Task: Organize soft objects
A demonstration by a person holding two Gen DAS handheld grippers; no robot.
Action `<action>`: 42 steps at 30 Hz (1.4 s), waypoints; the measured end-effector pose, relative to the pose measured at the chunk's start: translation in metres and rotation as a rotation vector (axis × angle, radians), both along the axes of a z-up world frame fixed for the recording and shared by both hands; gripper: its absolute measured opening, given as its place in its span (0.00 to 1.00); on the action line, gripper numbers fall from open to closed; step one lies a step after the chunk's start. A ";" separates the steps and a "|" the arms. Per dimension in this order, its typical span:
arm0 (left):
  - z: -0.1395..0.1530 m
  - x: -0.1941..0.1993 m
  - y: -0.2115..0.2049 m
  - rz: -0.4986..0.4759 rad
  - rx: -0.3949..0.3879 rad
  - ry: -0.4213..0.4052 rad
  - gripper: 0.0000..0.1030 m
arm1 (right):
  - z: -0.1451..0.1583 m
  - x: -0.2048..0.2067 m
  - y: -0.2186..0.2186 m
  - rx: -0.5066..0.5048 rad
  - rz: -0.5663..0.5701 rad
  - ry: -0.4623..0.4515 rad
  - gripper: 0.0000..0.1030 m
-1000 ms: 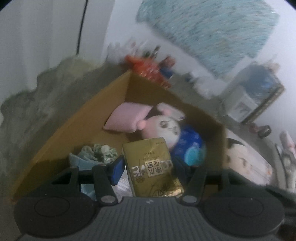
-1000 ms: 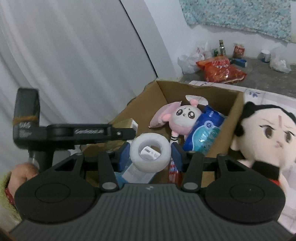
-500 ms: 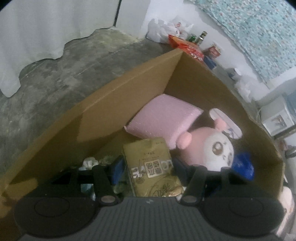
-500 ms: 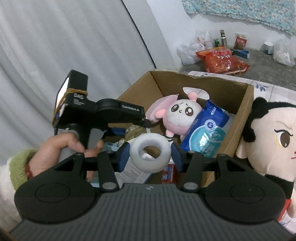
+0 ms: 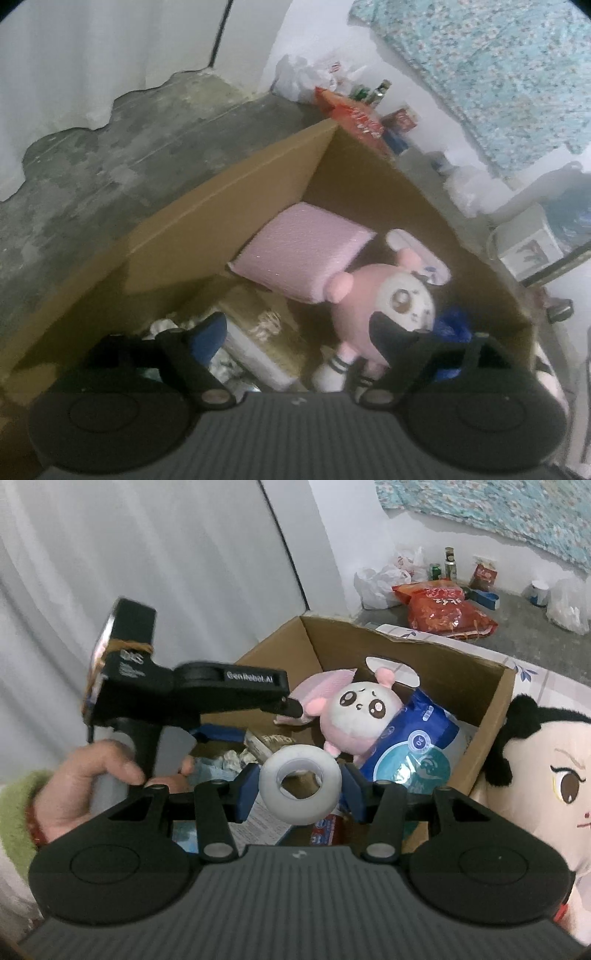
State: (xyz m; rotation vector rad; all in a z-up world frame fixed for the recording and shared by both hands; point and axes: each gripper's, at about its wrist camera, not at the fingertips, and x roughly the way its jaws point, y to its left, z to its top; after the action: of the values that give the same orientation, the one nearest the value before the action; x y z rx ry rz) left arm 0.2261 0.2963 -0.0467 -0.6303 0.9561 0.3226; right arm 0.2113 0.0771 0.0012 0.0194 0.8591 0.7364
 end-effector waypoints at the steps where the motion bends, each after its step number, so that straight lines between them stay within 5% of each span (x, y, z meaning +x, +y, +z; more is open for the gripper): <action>1: 0.004 -0.002 -0.002 -0.002 -0.004 -0.006 0.87 | 0.000 0.000 0.003 -0.014 0.009 -0.002 0.46; 13: 0.028 -0.031 -0.016 -0.046 -0.027 -0.061 0.88 | -0.020 -0.010 0.041 -0.375 0.200 -0.040 0.46; 21: 0.031 -0.040 -0.014 -0.040 -0.027 -0.078 0.88 | -0.041 -0.008 0.058 -0.578 0.224 -0.094 0.54; 29: 0.034 -0.047 -0.014 -0.031 -0.008 -0.094 0.88 | -0.036 -0.013 0.056 -0.583 0.177 -0.110 0.55; 42: 0.068 -0.076 -0.044 -0.050 0.033 -0.165 0.88 | 0.021 -0.049 0.007 -0.400 0.044 -0.148 0.55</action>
State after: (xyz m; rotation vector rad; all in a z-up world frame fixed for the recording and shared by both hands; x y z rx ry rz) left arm 0.1501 0.2521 0.0209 -0.5927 0.8059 0.2372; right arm 0.1624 0.0843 0.0217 -0.4064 0.8533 0.5881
